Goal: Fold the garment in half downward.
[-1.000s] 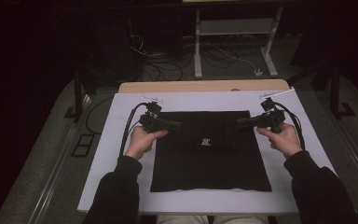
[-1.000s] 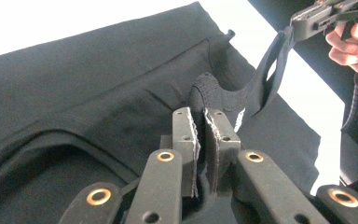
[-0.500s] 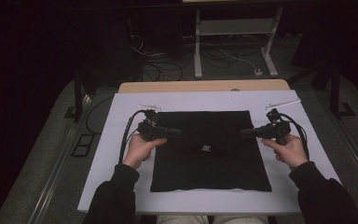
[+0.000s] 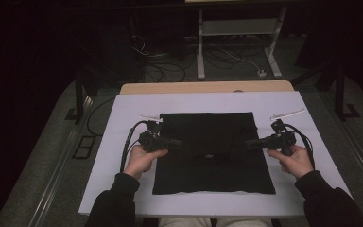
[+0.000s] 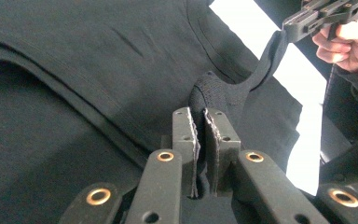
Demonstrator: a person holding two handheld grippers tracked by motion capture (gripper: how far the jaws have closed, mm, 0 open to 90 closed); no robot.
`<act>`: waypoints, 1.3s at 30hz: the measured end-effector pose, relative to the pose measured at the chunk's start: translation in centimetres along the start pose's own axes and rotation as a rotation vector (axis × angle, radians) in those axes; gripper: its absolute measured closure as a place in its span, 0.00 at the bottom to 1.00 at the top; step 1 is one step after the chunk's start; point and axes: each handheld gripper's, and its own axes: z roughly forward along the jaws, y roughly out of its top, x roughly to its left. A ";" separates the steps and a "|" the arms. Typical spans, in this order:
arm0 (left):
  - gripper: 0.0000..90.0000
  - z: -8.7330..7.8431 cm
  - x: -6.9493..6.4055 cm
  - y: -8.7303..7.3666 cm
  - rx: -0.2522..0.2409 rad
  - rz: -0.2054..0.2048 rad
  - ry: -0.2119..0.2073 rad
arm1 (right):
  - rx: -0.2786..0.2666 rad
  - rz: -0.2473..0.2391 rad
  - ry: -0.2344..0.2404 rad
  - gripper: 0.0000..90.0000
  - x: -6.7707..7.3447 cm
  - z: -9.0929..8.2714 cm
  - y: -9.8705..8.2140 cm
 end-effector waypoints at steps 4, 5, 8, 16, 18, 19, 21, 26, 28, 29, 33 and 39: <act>0.91 0.0 -0.5 -1.0 0.003 0.007 -0.010 | 0.018 0.001 0.010 0.96 0.2 0.1 -0.9; 0.91 0.0 -0.7 -1.3 0.004 0.002 -0.020 | 0.022 -0.002 0.012 0.96 0.3 0.1 -1.1; 0.91 -0.3 -1.0 -1.8 0.004 0.007 -0.033 | 0.032 0.000 0.028 0.96 0.7 0.1 -1.8; 0.91 -0.3 -2.2 -3.1 0.043 0.030 -0.055 | 0.053 -0.001 0.059 0.96 1.5 0.0 -3.3; 0.91 -0.2 -2.3 -3.4 0.069 0.046 -0.055 | 0.061 -0.004 0.067 0.96 1.7 0.0 -3.7; 0.91 -0.2 -2.4 -3.6 0.074 0.044 -0.057 | 0.068 -0.004 0.072 0.96 1.8 0.1 -3.9; 0.91 0.0 -2.5 -4.0 0.098 0.051 -0.054 | 0.081 -0.009 0.075 0.96 2.0 0.2 -4.2; 0.91 -0.1 -3.0 -4.7 0.137 0.072 -0.053 | 0.107 -0.016 0.092 0.96 2.6 0.3 -4.8; 0.91 -0.1 -3.1 -4.9 0.135 0.070 -0.057 | 0.119 -0.022 0.089 0.96 2.8 0.4 -5.0; 0.91 -0.1 -3.2 -5.0 0.141 0.076 -0.056 | 0.121 -0.023 0.092 0.96 2.9 0.4 -5.0; 0.91 -0.1 -3.5 -5.3 0.156 0.083 -0.056 | 0.134 -0.025 0.095 0.96 3.2 0.5 -5.4; 0.91 -0.2 -3.8 -5.8 0.180 0.093 -0.059 | 0.148 -0.028 0.099 0.96 3.5 0.4 -6.0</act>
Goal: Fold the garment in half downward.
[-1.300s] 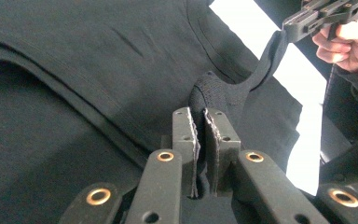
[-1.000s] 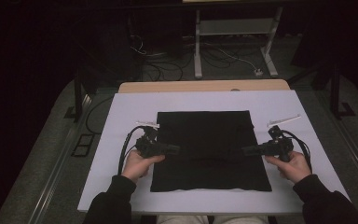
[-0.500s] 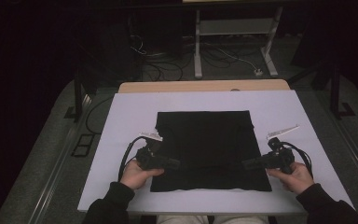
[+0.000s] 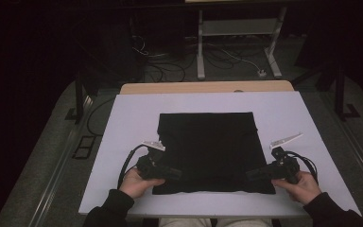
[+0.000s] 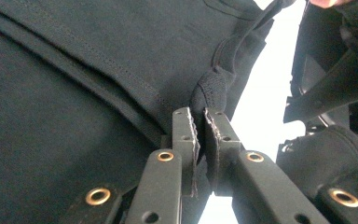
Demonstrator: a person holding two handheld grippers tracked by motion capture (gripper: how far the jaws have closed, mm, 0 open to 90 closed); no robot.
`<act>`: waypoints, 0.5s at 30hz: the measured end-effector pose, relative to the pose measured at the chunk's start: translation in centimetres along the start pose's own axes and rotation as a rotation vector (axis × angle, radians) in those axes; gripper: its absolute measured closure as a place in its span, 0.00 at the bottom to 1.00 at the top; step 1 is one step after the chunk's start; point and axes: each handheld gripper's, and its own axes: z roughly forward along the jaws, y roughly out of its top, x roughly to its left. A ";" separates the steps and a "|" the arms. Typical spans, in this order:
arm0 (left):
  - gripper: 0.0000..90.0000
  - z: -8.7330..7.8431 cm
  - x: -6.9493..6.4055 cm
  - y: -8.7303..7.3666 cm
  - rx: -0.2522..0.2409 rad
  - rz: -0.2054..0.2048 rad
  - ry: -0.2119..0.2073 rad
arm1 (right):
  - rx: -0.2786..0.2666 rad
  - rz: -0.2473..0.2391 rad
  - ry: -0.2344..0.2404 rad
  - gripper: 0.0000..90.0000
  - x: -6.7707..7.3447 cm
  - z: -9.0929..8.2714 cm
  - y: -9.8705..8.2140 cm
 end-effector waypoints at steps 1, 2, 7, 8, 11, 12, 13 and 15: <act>0.91 0.1 0.0 -0.1 0.006 0.005 -0.002 | 0.006 -0.002 -0.003 0.96 0.0 0.0 -0.1; 0.91 0.1 -0.1 -0.1 0.012 0.009 -0.001 | 0.007 0.000 -0.003 0.96 0.1 0.0 -0.2; 0.91 0.3 -0.4 -0.3 0.038 0.015 0.013 | 0.016 0.003 -0.002 0.96 0.2 0.1 -0.4; 0.91 0.3 -0.4 -0.3 0.045 0.013 0.016 | 0.020 0.001 -0.002 0.96 0.2 0.2 -0.5; 0.91 0.4 -0.6 -0.4 0.055 0.021 0.021 | 0.028 0.004 -0.007 0.96 0.2 0.3 -0.6; 0.91 0.5 -0.6 -0.4 0.058 0.026 0.023 | 0.032 0.003 -0.008 0.96 0.2 0.4 -0.6; 0.91 0.5 -0.7 -0.4 0.061 0.027 0.025 | 0.035 0.003 -0.009 0.96 0.2 0.4 -0.6; 0.91 0.5 -0.7 -0.5 0.064 0.030 0.026 | 0.044 0.003 -0.008 0.96 0.2 0.6 -0.7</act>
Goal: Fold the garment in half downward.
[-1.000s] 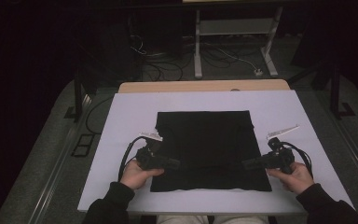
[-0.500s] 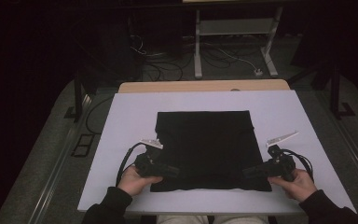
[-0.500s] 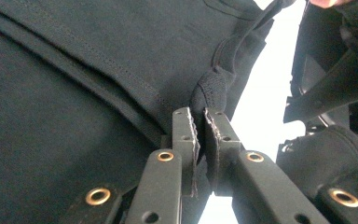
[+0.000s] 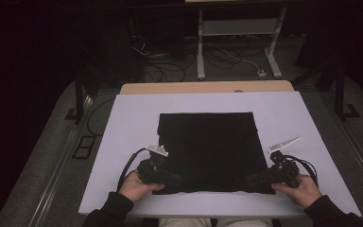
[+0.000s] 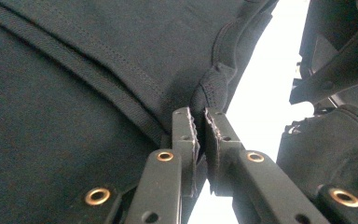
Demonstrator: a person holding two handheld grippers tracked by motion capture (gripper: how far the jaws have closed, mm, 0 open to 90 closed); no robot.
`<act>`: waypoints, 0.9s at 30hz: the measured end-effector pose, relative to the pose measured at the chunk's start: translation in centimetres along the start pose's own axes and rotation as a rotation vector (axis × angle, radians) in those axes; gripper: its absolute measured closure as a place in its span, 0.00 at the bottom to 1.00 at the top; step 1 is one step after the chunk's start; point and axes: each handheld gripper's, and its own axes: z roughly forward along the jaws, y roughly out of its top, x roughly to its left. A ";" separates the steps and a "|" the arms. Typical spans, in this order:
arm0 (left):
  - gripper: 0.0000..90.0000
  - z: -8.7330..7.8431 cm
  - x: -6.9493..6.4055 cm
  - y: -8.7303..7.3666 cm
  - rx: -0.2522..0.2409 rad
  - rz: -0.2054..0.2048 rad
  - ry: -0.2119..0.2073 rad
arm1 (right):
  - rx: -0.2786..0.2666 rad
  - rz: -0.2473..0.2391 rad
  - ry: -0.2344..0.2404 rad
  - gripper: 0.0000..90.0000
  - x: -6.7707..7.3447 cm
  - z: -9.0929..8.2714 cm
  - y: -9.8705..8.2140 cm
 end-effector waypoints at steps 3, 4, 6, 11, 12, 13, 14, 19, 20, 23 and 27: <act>0.90 0.1 0.0 0.0 0.018 -0.004 0.006 | 0.013 -0.002 -0.004 0.96 0.0 0.2 -0.1; 0.90 0.1 -0.1 0.0 0.021 0.002 0.009 | 0.015 -0.001 -0.001 0.96 0.0 0.2 -0.1; 0.89 0.2 -0.1 0.0 0.029 0.007 0.011 | 0.020 0.001 0.001 0.95 0.0 0.3 -0.1; 0.82 0.2 -0.5 -0.1 0.041 0.024 0.017 | 0.030 0.018 0.008 0.94 0.0 0.4 -0.3; 0.79 0.2 -0.6 -0.1 0.041 0.029 0.023 | 0.028 0.010 0.004 0.93 0.0 0.3 -0.4; 0.75 0.2 -0.8 -0.1 0.046 0.038 0.038 | 0.030 0.001 -0.005 0.92 0.1 0.3 -0.4; 0.72 0.2 -0.9 -0.2 0.046 0.050 0.046 | 0.028 -0.011 -0.011 0.92 0.2 0.2 -0.4; 0.61 -0.1 -1.4 -0.3 0.043 0.068 0.031 | 0.024 -0.034 -0.045 0.82 0.7 -0.1 -0.6; 0.57 -0.2 -1.5 -0.3 0.033 0.070 0.039 | 0.017 -0.038 -0.048 0.78 0.8 -0.2 -0.6; 0.45 -0.5 -1.8 -0.4 0.009 0.086 0.079 | -0.012 -0.042 -0.048 0.69 0.9 -0.5 -0.7; 0.30 -0.8 -1.9 -0.4 -0.014 0.069 0.089 | -0.049 -0.038 -0.060 0.57 1.0 -1.0 -0.6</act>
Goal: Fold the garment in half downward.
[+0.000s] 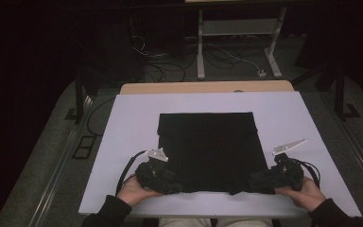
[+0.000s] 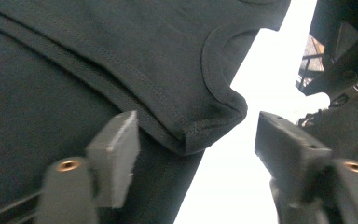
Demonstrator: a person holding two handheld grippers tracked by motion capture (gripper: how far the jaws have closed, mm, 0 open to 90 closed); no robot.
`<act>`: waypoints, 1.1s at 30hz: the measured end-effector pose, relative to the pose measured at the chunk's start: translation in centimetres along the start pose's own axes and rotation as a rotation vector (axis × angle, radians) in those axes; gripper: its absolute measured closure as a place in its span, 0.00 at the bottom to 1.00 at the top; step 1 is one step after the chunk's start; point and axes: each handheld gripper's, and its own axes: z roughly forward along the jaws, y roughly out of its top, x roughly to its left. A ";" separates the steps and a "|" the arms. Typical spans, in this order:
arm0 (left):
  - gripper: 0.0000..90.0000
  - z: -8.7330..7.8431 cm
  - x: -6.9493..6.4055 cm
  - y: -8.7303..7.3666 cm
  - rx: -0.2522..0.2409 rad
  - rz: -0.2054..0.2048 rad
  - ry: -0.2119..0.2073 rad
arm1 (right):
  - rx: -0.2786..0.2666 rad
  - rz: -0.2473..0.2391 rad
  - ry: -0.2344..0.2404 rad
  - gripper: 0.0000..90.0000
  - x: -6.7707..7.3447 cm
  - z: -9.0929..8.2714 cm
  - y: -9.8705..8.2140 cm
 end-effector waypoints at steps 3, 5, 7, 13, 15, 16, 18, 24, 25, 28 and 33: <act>0.23 -0.1 0.0 0.1 0.000 -0.002 0.014 | -0.019 -0.009 -0.018 0.45 0.1 -0.2 0.2; 0.18 -0.3 0.0 0.2 -0.006 -0.007 0.021 | -0.024 -0.009 -0.035 0.37 0.2 -0.3 0.5; 0.14 -0.5 0.2 0.3 -0.013 -0.007 0.014 | -0.027 -0.011 -0.050 0.26 0.3 -0.4 0.8; 0.01 -1.1 0.4 0.7 -0.024 -0.021 0.027 | -0.048 -0.015 -0.104 0.13 0.3 -0.7 1.7; 0.00 -1.3 0.6 0.7 -0.035 -0.024 0.030 | -0.059 -0.016 -0.123 0.06 0.3 -0.8 2.0; 0.00 -1.5 0.7 0.7 -0.042 -0.026 0.032 | -0.060 -0.018 -0.135 0.04 0.3 -0.9 2.2; 0.00 -1.7 0.8 0.7 -0.060 -0.035 0.048 | -0.073 -0.016 -0.160 0.00 0.2 -1.2 2.6; 0.00 -2.7 1.3 0.5 -0.136 -0.054 0.089 | -0.111 -0.035 -0.195 0.00 0.1 -1.8 3.7; 0.00 -2.8 1.3 0.5 -0.144 -0.056 0.090 | -0.111 -0.041 -0.198 0.00 0.1 -1.9 3.9; 0.00 -3.2 1.5 0.3 -0.156 -0.052 0.111 | -0.111 -0.056 -0.203 0.00 0.1 -1.9 4.4; 0.00 -3.6 1.7 -0.1 -0.174 -0.057 0.132 | -0.108 -0.068 -0.214 0.00 0.1 -1.7 5.5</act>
